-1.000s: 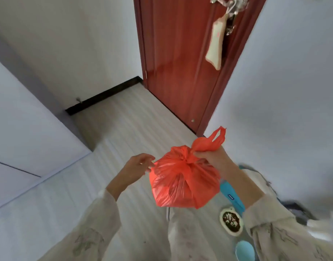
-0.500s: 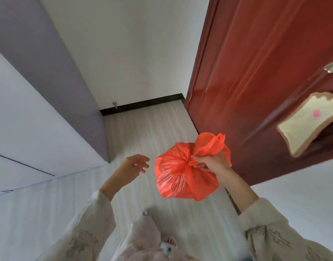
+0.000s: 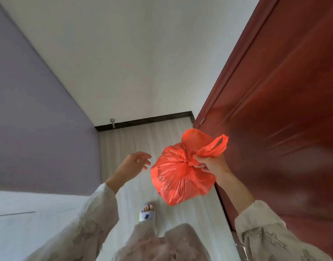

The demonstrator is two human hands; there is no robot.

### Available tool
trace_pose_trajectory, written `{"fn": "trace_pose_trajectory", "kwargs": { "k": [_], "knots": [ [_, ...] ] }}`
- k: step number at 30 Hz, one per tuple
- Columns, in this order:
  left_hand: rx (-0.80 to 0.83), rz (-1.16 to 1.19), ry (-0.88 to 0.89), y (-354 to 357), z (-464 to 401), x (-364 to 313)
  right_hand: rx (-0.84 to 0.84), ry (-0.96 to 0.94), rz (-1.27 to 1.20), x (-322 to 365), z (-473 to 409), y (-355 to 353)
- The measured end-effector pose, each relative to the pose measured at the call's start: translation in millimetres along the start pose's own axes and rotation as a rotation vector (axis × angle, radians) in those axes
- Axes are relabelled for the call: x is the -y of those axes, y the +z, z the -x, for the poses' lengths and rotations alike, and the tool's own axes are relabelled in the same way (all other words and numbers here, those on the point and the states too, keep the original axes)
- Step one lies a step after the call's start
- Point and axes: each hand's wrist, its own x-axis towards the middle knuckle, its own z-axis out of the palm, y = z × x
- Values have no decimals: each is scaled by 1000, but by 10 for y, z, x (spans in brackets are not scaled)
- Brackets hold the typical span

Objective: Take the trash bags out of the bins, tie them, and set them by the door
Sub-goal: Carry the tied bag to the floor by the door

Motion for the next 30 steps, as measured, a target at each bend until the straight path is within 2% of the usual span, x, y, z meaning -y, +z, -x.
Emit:
{"fn": "trace_pose_trajectory", "kwargs": {
  "k": [4, 9, 16, 23, 30],
  "knots": [
    [18, 5, -19, -50, -643, -258, 34, -8, -8, 449, -696, 33],
    [1, 81, -136, 113, -1507, -344, 138, 43, 37, 825, -1793, 29],
    [-115, 140, -266, 500, -2857, -343, 217, -4, 280, 1131, -3441, 100],
    [-131, 88, -277, 705, -4276, -78, 229, 11, 503, 845, -5038, 173],
    [-70, 90, -317, 1131, -5347, 714, 148, 55, 458, 202, -6650, 315]
  ]
}}
